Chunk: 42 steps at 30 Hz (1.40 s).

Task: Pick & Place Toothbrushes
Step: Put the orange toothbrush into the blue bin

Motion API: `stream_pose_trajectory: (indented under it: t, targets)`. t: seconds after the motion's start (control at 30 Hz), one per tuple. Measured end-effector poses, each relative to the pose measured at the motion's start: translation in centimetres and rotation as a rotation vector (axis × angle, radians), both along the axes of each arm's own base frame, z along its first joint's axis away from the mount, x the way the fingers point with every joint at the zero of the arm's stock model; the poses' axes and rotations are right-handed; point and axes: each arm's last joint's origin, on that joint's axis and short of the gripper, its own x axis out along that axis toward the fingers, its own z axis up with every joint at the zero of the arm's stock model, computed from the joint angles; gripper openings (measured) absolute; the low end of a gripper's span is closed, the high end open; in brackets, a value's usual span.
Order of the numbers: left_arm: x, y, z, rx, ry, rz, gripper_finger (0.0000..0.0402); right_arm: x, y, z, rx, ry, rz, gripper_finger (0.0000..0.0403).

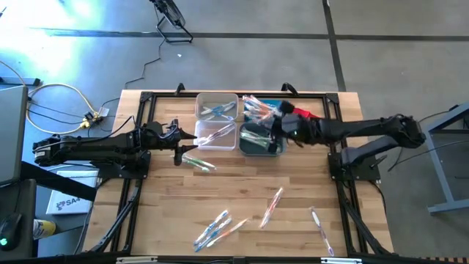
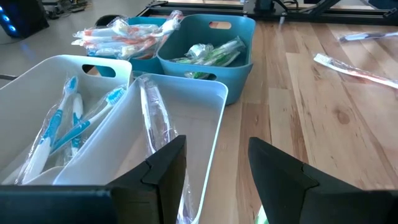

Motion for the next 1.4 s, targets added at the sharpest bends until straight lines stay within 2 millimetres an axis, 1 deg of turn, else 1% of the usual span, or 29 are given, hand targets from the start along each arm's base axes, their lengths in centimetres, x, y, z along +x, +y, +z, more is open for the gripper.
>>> stream_pose_trajectory:
  t: [0.23,0.37,0.53,0.63,0.77,0.87,1.03,1.17,1.4]
  targets:
    - [0.0,0.0,0.0,0.005,0.001,-0.001,0.0171,-0.6,-4.3,-0.1,-0.006,0.039,0.009,0.0018]
    - [0.0,0.0,0.0,0.008,0.002,-0.003,0.0171,-0.7,-6.4,-0.8,0.024,0.063,0.023,0.0018]
    - [0.0,0.0,0.0,0.008,0.002,-0.003,0.0171,0.0,-8.7,-2.8,0.018,0.138,0.042,0.0018]
    - [0.0,0.0,0.0,0.008,0.001,-0.002,0.0171,0.6,-10.1,-4.1,-0.033,0.191,0.049,0.0018]
    - [0.0,0.0,0.0,0.008,0.001,-0.003,0.0171,0.9,-12.2,-5.5,-0.058,0.232,0.019,0.0018]
    - [0.0,0.0,0.0,0.008,0.001,-0.002,0.0171,0.6,-13.6,-6.6,-0.027,0.261,-0.008,0.0018]
    - [0.0,0.0,0.0,0.009,0.002,0.0,0.0171,0.1,-15.5,-8.1,0.034,0.276,-0.005,0.0018]
    - [0.0,0.1,0.0,0.017,0.004,0.025,0.0171,0.0,-16.6,-9.1,0.054,0.287,-0.003,0.0018]
    - [0.0,0.1,0.0,0.06,0.014,0.025,0.0171,0.0,-17.5,-10.6,0.057,0.325,0.013,0.0018]
